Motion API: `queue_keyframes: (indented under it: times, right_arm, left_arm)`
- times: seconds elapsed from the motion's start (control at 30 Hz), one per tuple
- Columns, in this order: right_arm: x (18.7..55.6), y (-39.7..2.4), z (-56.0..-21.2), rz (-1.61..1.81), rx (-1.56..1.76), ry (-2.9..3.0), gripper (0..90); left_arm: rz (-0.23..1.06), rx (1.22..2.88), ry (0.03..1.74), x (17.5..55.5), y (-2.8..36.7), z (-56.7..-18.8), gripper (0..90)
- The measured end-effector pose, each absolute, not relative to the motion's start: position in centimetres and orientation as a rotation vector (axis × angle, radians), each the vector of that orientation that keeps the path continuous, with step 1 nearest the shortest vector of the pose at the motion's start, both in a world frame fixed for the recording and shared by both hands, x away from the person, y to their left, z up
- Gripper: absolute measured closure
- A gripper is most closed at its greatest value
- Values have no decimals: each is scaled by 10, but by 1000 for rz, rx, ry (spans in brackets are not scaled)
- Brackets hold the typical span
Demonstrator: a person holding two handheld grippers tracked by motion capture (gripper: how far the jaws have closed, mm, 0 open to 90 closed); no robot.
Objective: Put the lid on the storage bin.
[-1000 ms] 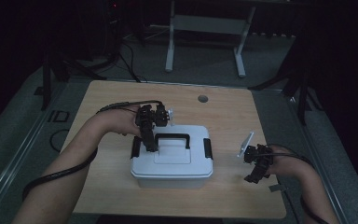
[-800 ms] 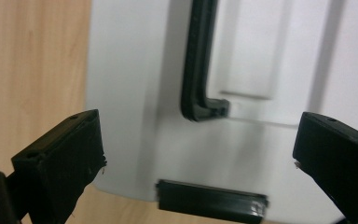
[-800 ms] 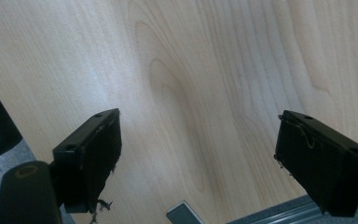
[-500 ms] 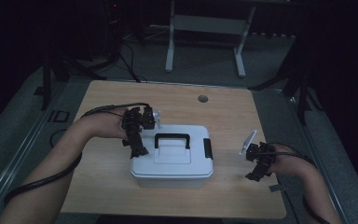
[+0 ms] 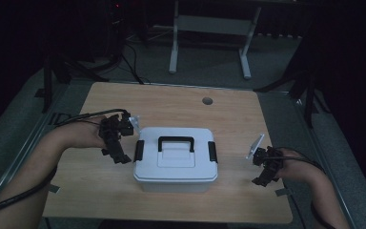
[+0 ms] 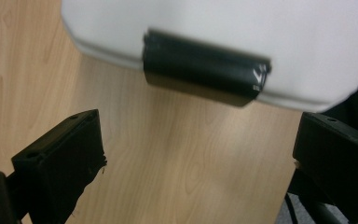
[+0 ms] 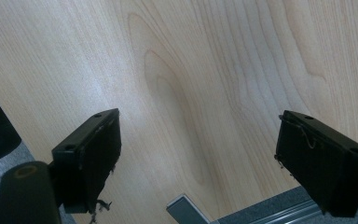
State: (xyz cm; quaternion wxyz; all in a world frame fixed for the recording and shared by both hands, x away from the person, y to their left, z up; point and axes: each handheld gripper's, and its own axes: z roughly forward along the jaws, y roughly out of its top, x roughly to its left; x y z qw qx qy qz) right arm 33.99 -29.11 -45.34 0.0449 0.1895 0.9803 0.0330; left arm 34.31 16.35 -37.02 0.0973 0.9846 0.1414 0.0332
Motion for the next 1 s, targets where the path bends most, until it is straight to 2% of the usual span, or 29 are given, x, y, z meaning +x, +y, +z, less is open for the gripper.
queue_keyframes:
  times: [0.3,0.5,1.0]
  right_arm:
    - [338,-293,-454,89,567,2990,138]
    - [337,-294,-454,99,574,2987,138]
    - [334,-297,-459,96,594,2989,139]
  left_arm:
    - [90,2899,466,331,188,-376,13]
    - [41,2904,510,324,206,-388,13]
    - [33,2883,539,316,232,-417,13]
